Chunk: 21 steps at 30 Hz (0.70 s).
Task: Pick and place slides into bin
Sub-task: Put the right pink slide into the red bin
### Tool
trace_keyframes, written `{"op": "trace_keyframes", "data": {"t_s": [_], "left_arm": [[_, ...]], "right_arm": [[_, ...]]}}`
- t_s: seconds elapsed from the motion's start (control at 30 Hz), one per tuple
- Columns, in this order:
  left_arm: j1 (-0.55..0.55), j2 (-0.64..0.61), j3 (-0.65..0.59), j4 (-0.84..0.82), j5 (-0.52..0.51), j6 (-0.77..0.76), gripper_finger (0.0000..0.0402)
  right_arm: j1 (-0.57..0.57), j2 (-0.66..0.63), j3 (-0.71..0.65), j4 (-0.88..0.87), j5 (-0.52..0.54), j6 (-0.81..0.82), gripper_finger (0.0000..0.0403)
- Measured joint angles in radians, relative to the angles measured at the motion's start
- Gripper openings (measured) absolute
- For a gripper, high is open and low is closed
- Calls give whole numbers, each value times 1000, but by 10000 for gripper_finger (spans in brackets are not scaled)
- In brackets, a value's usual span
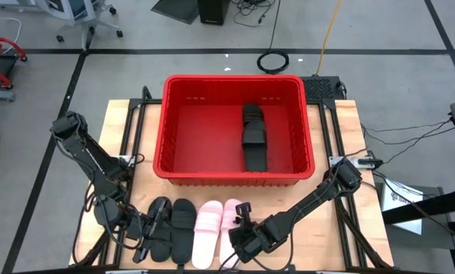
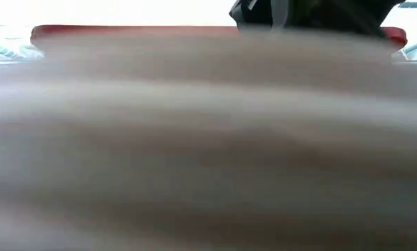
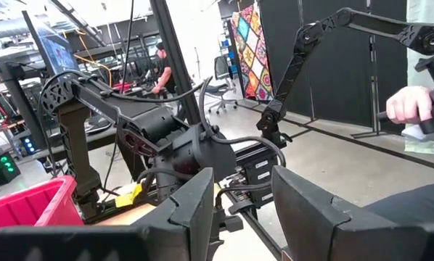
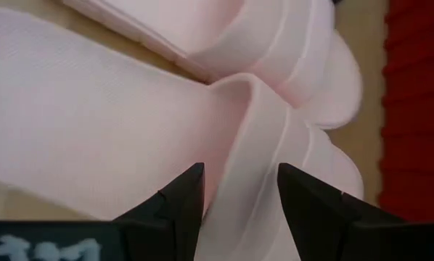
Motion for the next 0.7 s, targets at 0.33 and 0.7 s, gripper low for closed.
{"op": "trace_keyframes", "data": {"t_s": [0.33, 0.7], "left_arm": [[0, 0, 0, 0, 0, -2, 147], [0, 0, 0, 0, 0, -3, 147]], "right_arm": [[0, 0, 0, -98, 105, 23, 144], [-3, 0, -1, -157, 111, 58, 47]]}}
